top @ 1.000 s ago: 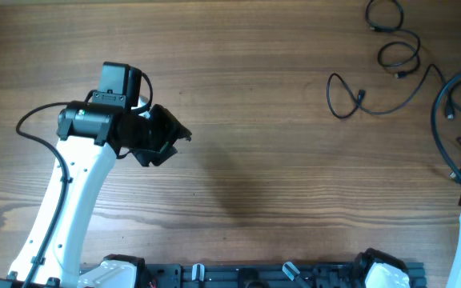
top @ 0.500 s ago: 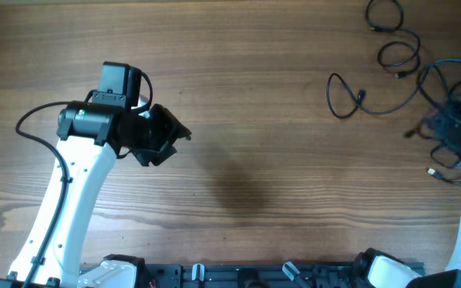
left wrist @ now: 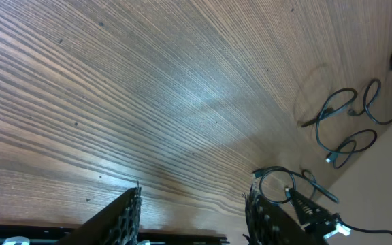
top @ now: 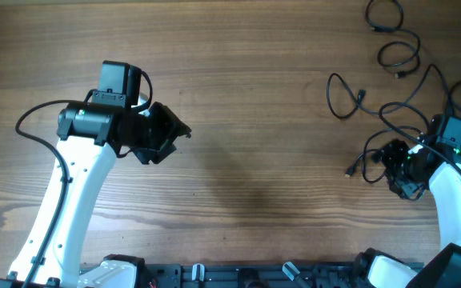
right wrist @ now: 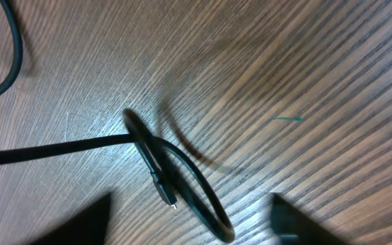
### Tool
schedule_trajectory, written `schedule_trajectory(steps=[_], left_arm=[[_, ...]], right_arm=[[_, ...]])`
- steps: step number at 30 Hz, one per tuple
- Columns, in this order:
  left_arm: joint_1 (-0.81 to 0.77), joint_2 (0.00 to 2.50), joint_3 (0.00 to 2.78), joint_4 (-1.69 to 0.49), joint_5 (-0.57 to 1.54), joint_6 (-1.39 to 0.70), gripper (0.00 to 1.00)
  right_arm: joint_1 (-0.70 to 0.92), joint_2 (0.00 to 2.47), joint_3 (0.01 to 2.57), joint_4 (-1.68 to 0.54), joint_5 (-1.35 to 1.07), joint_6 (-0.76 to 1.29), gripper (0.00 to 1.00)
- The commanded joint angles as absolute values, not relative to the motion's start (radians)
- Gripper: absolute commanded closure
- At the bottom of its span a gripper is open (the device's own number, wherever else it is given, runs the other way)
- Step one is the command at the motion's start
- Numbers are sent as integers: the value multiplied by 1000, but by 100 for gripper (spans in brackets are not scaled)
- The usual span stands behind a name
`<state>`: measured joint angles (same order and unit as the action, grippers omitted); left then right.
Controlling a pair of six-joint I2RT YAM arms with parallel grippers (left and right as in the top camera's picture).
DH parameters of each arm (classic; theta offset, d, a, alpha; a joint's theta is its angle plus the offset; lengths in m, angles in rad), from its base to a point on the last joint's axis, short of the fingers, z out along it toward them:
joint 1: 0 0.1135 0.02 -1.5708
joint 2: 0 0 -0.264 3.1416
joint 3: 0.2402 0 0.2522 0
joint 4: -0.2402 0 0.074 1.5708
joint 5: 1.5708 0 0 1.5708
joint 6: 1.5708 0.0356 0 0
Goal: Untangle cables
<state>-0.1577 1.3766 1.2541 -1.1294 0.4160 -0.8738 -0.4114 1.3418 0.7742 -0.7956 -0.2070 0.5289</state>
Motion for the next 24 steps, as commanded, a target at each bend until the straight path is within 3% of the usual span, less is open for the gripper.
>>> schedule_trajectory(steps=[1,6,9,17,24], left_arm=[[-163,1375,1261,-1130,410,-868,48],[-163,1375,1261,-1130,410,-868,48],[-163,1375,1261,-1130,410,-868,48],[-163,1375,1261,-1130,410,-868,47],[-163,1375,1261,-1130,409,-868,47]], right_arm=[[-413,1342,818,-833,-226,527,0],[-413,1341,1052,-978,-174,444,0],[-413,1342,1135,-950,-172,389,0],[-469,1343,1143,-860,-47,446,0],[-661,1505,1130,-893,-88,448,0]])
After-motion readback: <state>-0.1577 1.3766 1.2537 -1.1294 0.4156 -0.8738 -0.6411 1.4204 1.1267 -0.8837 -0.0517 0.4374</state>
